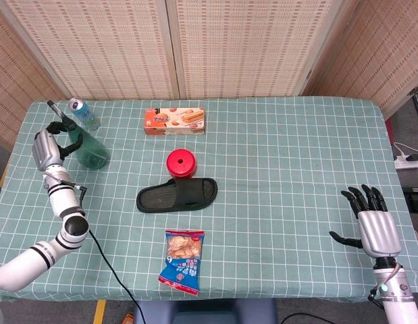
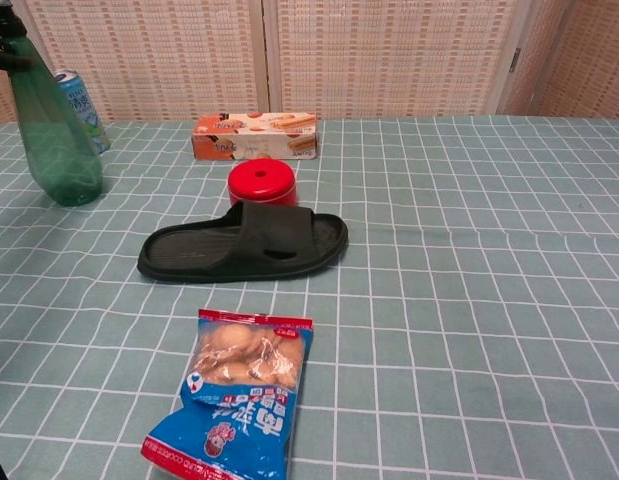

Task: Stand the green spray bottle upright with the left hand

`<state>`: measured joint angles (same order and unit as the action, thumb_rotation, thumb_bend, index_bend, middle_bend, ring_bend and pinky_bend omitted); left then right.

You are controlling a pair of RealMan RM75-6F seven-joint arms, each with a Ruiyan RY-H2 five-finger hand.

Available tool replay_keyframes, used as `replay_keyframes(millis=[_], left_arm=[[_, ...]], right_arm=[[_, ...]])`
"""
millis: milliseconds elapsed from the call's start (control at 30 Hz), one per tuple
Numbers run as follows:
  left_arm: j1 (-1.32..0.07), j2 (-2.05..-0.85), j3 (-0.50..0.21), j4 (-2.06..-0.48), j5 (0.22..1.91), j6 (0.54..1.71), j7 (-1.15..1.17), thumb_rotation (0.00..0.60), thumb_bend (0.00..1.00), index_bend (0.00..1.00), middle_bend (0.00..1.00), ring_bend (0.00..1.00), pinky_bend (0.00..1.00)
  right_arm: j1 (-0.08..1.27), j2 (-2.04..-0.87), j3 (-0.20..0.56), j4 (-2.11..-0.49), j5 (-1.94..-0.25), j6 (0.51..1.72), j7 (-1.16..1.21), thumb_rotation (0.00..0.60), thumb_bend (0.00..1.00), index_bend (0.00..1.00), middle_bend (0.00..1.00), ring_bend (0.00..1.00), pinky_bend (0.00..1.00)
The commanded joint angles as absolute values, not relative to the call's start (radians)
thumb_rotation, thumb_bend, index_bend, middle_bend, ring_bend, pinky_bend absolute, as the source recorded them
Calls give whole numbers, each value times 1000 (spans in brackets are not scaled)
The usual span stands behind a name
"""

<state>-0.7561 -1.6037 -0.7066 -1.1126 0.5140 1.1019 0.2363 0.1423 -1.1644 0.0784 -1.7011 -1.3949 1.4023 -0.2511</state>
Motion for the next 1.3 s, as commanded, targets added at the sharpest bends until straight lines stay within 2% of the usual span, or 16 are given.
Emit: replay_keyframes(millis=[33,67,133,267,733,1033,1200,1300], left_arm=[[-757,-1599,-700,-1120,512,1098,236,600,274,362,339,250,94],[-757,-1597,-697,-1125,512,1097,234,600,268,320,336,248,92],[-755,-1593,-691,-1132,511,1096,235,600,242,173,324,241,87],[-754,-1585,-688,-1146,494,1092,234,600,207,8,292,219,84],[-712,-1510,-660,-1222,458,1100,253,600,188,0,41,13,22],[-612,-1377,-630,-1380,367,1135,311,600,187,0,0,0,5],[-583,-1344,-622,-1422,360,1150,308,600,186,0,0,0,6],[-468,-1221,-579,-1607,415,1188,284,600,206,0,0,0,27]], right_arm=[[143,-1164,79,-1701,-1395,1402,-251,600,0,170,124,0,22],[143,-1164,79,-1702,-1395,1402,-250,600,0,170,124,0,22],[142,-1164,78,-1700,-1396,1403,-248,600,0,171,124,0,23],[141,-1164,78,-1700,-1398,1403,-244,600,0,174,124,0,26],[142,-1160,76,-1700,-1405,1399,-230,600,0,186,124,0,40],[141,-1147,68,-1695,-1426,1393,-177,600,0,186,124,0,41],[142,-1142,66,-1694,-1433,1390,-158,600,0,186,124,0,41],[144,-1136,64,-1694,-1433,1381,-145,600,0,191,124,0,41]])
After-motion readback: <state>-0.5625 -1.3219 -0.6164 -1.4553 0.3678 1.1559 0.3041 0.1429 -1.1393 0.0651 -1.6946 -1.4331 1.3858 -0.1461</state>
